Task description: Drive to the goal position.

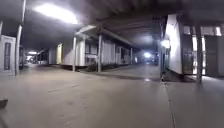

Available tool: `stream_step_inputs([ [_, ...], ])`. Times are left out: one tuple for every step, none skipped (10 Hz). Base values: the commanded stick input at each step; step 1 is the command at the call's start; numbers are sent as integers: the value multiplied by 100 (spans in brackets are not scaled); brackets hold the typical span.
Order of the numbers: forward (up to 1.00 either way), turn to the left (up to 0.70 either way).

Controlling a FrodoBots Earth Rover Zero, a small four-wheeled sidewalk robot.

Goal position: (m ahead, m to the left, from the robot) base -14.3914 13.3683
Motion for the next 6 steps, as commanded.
stream_step_inputs([
  [0,0],
  [0,0],
  [0,0],
  [0,0],
  [8,1],
  [26,5],
])
